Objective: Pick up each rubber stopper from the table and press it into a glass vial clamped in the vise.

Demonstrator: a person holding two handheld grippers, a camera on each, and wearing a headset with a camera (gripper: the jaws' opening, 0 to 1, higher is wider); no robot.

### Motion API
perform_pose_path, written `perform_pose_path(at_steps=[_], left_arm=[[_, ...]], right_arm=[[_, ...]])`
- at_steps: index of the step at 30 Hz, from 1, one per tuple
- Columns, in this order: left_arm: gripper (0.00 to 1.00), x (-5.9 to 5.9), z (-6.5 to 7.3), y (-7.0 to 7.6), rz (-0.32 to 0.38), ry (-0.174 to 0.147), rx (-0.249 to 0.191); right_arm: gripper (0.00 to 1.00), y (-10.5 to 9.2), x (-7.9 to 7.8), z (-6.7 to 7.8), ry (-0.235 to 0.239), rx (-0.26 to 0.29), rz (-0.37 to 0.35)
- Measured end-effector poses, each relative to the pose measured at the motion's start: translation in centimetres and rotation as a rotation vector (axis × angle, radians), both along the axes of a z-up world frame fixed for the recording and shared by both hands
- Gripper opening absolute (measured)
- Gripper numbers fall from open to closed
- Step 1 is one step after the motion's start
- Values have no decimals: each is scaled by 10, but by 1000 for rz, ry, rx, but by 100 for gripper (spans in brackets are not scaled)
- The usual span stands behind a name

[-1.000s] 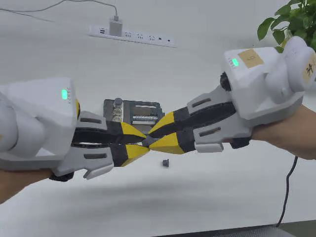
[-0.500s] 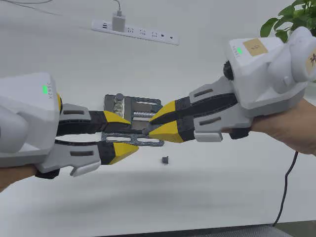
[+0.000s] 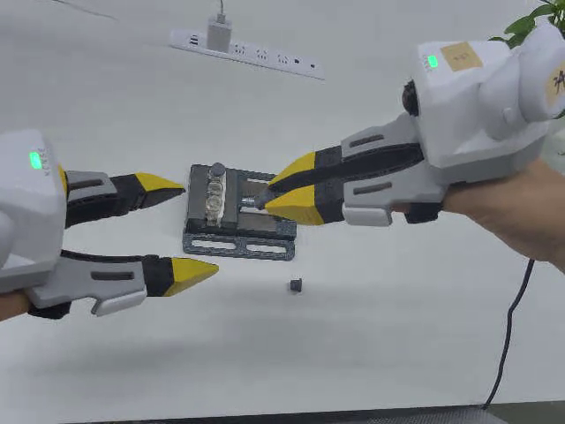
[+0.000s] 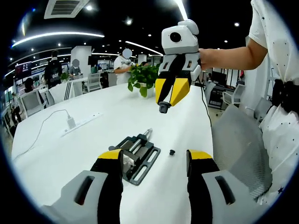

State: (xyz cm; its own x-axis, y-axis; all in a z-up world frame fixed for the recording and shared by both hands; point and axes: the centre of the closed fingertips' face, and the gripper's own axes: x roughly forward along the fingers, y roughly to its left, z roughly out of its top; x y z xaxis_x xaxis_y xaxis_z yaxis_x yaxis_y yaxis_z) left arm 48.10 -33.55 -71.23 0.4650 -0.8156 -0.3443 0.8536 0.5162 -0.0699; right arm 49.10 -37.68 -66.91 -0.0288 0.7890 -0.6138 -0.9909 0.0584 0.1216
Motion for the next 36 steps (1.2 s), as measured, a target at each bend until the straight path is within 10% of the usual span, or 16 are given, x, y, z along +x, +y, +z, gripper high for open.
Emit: perform_pose_path(at_steps=[21,36], left_arm=[[86,6,-21,18,46,2,-18],[93,7,-29,26,74,17,-51]], right_arm=[[7,21,50,-22,-30,-116,-37],[7,34,83,-79,-82,-328,12]])
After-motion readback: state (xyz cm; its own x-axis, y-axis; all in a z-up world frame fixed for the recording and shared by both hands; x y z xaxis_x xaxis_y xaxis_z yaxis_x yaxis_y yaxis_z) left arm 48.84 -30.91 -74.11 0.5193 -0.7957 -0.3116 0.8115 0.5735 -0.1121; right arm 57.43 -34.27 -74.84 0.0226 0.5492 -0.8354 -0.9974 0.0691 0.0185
